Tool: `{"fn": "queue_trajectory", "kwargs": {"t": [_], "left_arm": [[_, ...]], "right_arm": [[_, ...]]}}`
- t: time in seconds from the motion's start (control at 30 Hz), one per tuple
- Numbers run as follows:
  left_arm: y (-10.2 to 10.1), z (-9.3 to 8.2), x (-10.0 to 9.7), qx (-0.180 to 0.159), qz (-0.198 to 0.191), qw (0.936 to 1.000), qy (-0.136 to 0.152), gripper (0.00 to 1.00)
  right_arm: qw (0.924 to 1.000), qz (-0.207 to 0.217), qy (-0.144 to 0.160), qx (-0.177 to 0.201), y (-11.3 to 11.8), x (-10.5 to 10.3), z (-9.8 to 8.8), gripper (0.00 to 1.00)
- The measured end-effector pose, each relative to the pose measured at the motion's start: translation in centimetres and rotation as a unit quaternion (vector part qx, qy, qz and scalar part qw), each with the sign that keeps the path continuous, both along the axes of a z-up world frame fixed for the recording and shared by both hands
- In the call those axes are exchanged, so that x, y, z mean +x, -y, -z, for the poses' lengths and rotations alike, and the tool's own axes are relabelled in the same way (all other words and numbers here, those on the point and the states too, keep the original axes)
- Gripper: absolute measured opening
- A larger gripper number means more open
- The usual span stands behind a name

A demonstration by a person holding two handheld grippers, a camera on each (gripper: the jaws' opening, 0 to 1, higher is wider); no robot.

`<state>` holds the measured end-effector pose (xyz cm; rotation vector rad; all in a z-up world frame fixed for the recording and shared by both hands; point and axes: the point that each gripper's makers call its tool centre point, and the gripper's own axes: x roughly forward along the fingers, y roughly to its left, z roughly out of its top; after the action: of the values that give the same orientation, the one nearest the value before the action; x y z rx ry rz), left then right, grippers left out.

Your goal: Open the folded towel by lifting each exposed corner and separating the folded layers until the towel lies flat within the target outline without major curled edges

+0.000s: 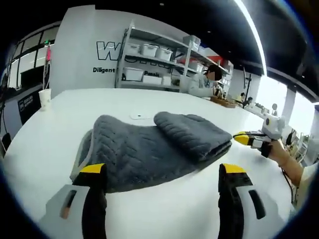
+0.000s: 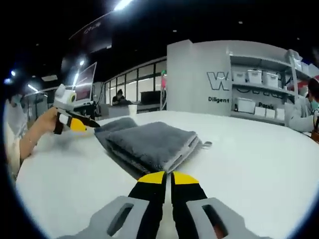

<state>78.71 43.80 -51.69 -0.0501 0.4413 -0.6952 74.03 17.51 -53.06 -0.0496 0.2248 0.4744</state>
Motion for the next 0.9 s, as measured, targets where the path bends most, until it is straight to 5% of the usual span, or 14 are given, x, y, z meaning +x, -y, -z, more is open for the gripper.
{"fn": "queue_trajectory", "kwargs": {"t": [0.4,0.57,0.9], "left_arm": [[0.2,0.1,-0.2,-0.001,0.002,1.0,-0.002,0.89],[0.0,0.3,-0.1,0.028,0.001,0.9996,0.008,0.88],[0.5,0.5,-0.5,0.011,0.013,0.9998,-0.007,0.87]], "right_arm": [[1.0,0.0,0.0,0.006,-0.1,0.5,0.2,0.0],[0.9998,-0.012,-0.004,0.017,-0.9,0.5,0.2,0.0],[0.9993,-0.031,0.012,0.016,-2.0,0.3,-0.5,0.05]]}}
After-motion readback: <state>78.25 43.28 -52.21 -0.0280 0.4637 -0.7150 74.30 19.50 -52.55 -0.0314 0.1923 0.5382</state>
